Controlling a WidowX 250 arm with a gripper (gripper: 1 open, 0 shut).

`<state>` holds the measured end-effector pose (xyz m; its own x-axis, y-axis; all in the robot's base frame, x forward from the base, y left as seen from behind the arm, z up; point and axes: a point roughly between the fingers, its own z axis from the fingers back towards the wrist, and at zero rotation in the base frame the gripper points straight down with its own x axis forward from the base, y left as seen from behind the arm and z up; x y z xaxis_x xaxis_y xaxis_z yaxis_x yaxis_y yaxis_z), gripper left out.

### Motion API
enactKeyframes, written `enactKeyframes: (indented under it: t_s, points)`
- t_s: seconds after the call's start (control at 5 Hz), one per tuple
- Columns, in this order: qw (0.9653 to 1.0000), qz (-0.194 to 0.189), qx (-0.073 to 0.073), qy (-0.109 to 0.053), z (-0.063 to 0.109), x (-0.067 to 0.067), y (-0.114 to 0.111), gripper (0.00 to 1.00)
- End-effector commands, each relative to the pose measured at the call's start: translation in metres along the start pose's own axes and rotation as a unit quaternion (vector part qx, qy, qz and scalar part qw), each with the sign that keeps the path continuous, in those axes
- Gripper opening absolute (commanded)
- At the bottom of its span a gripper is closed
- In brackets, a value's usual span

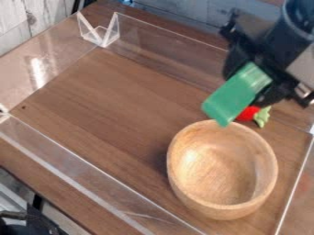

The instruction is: Remove the green block from the brown bowl and put it on the table

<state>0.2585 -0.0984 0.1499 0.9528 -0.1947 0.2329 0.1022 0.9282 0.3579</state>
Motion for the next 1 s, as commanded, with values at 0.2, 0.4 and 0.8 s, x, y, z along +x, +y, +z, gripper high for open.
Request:
enactKeyframes:
  t_s: [0.2, 0.4, 0.8]
  points:
    - [0.9981, 0.008, -0.005, -0.06, 0.008, -0.015, 0.005, 0.0]
    - [0.9967, 0.022, 0.013, -0.077, 0.003, -0.021, 0.001, 0.0]
    - [0.9926, 0.06, 0.055, -0.09, 0.005, -0.026, 0.06, 0.0]
